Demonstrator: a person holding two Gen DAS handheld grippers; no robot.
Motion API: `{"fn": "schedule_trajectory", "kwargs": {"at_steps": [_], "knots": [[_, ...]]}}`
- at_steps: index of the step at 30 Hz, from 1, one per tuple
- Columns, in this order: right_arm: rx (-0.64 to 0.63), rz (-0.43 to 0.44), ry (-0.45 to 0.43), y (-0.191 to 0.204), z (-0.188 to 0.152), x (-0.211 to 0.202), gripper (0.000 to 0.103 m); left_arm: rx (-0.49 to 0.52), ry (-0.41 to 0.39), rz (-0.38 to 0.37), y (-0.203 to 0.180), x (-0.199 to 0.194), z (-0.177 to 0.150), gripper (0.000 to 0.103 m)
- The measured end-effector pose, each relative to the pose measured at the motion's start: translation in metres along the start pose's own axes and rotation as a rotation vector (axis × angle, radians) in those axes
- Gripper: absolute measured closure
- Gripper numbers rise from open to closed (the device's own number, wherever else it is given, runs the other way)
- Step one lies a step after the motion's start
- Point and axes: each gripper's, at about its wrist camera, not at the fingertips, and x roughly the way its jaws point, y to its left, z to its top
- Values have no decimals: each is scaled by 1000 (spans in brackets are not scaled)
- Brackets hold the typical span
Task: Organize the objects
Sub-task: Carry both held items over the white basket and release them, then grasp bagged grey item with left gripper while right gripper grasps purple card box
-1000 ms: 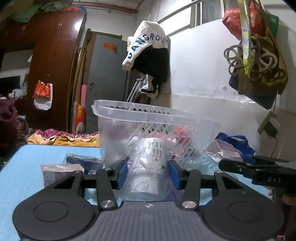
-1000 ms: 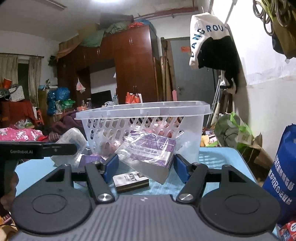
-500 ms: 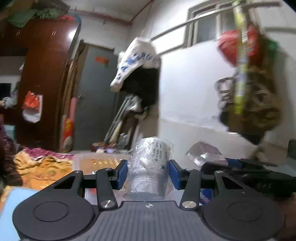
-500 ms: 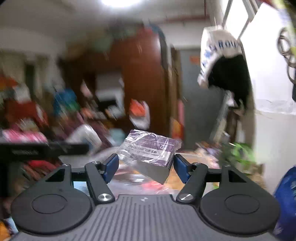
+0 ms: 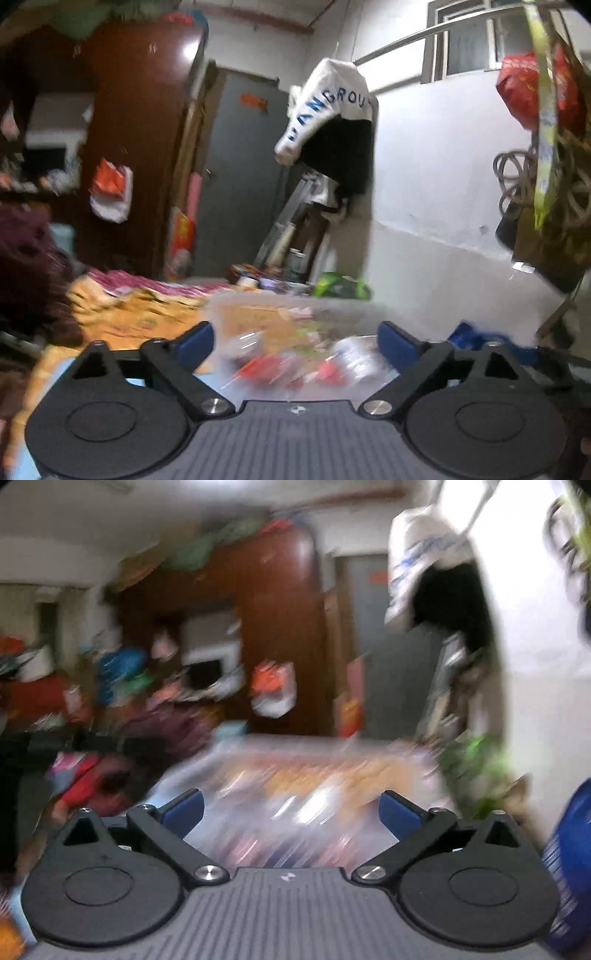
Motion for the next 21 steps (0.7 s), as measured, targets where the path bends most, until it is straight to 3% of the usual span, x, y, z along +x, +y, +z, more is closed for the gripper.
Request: {"fn": "schedule_trajectory", "kwargs": {"at_steps": [2,4,10,12,13,18,21], "knots": [[-48,50,81,21,-31,8,0,45,29,104,11,-13,-21,0],[-78,65,136,39,-53,23,0,57,117,182,26,-6,-38,0],[-137,29,213,64,-65,61,17,-42,274,204,75,21,-68,5],[-131,10,250,61,-64,71,37,-44,289,226,79,29,-72,5],[-117,27,259,59,-63,73,56,-44,299,230,80,31,-74,5],[-120,21,195,49,-75,40,58,-37,342,267,78,51,-78,6],[-35,31,148,21,-77,20,58,-64,350,283,81,52,-78,15]]}}
